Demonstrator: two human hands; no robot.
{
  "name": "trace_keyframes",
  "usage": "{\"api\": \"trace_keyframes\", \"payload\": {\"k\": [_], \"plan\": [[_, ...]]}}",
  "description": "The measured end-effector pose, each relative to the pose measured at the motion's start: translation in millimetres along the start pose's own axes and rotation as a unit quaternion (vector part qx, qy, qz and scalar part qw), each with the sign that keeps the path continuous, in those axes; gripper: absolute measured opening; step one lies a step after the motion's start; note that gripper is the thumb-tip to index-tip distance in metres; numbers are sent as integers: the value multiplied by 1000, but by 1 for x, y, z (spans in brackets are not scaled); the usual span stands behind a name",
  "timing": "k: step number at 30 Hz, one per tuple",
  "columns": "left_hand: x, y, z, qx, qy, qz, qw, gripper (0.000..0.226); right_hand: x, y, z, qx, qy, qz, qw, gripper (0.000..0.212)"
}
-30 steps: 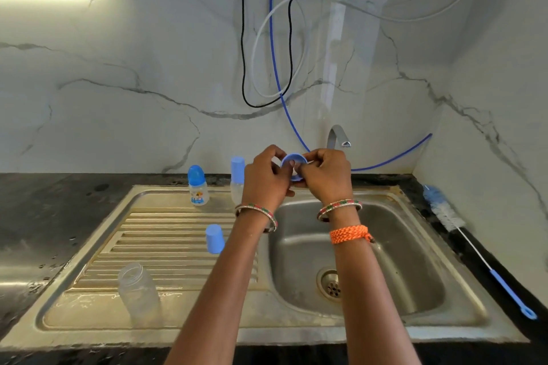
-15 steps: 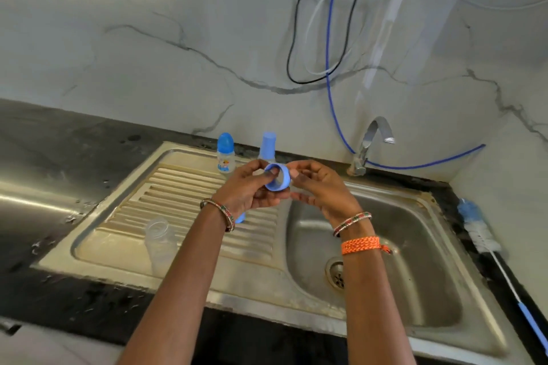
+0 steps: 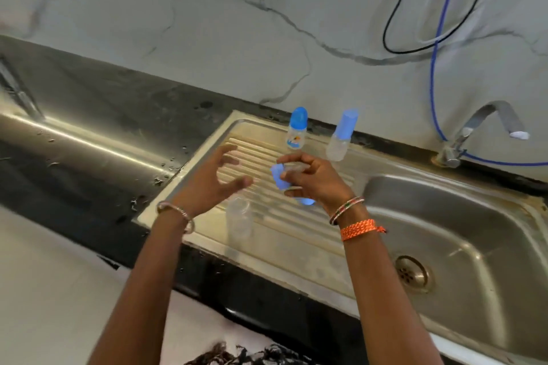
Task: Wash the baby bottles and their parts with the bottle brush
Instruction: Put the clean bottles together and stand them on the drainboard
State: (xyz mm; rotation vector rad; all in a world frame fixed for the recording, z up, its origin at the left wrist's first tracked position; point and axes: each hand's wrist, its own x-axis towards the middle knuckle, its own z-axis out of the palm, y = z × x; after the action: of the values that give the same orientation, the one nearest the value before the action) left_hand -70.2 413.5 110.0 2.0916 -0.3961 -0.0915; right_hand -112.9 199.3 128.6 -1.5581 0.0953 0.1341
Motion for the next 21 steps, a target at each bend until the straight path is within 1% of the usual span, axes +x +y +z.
{"api": "trace_keyframes", "payload": {"k": [2,4,5,6,7,10,13,15,17,18,21], "plan": [[-17,-34,-6,43,-72,-66,994,83,7,12,14,-81,-19,-13,996,24],[-32,-57,6,42,-128,-103,986,89,15,25,28,-113,-32,-17,993,29],[-36,-64,15,27,-144,-113,983,87,18,30,34,-125,-29,-15,992,31],[-38,-68,24,6,-146,-120,982,83,21,33,39,-130,-26,-11,991,32],[-39,-71,31,-14,-131,-123,984,78,23,36,42,-131,-23,-12,991,32],[-33,-73,37,-80,-63,-115,988,69,28,44,43,-127,-24,-36,991,25],[-26,-64,37,-162,-77,-94,979,66,24,43,38,-114,6,-47,992,21],[-20,-49,37,-261,-78,-105,957,58,23,35,30,-84,33,-61,994,21],[-7,-24,38,-380,-79,-109,915,48,25,16,16,-76,48,-93,992,19],[4,-8,37,-413,-86,-102,901,45,27,3,7,-73,59,-107,990,18],[35,45,38,-434,-100,-67,893,40,33,-39,-21,-27,109,-129,985,23]]}}
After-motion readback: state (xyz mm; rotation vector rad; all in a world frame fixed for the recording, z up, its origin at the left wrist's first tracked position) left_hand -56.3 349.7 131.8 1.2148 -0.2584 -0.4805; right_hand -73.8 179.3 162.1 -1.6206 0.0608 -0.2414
